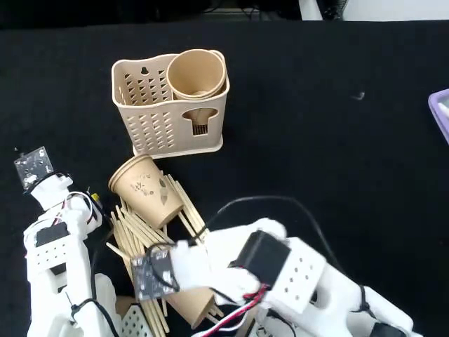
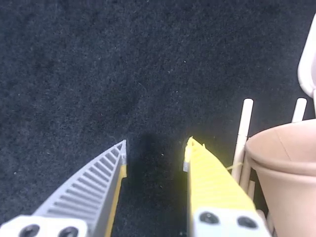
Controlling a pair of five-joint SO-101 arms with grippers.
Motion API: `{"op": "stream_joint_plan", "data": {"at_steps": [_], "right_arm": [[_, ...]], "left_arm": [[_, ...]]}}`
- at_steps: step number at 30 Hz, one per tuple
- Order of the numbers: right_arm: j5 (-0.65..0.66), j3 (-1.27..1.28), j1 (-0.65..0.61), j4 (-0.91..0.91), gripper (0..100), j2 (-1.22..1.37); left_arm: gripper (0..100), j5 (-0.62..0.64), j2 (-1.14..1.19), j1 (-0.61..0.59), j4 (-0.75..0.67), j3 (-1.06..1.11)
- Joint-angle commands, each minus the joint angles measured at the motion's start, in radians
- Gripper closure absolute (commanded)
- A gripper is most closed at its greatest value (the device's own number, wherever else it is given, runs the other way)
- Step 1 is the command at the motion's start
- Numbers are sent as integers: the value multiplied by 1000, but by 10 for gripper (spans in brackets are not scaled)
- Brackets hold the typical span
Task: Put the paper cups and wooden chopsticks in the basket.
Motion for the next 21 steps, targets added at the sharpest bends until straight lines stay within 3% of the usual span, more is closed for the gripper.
{"op": "stream_joint_plan", "data": {"at_steps": [1, 9, 15, 21], "right_arm": [[-21, -58, 71, 31, 985, 8], [-17, 101, 58, 12, 814, -5], [-21, 147, -167, -8, 808, -97], [-14, 162, -120, -9, 805, -236]], "left_arm": [[805, 5, -21, -10, -17, -10], [805, 5, -21, -10, -17, -10], [805, 5, -21, -10, -17, -10], [805, 5, -21, -12, -17, -13]]}}
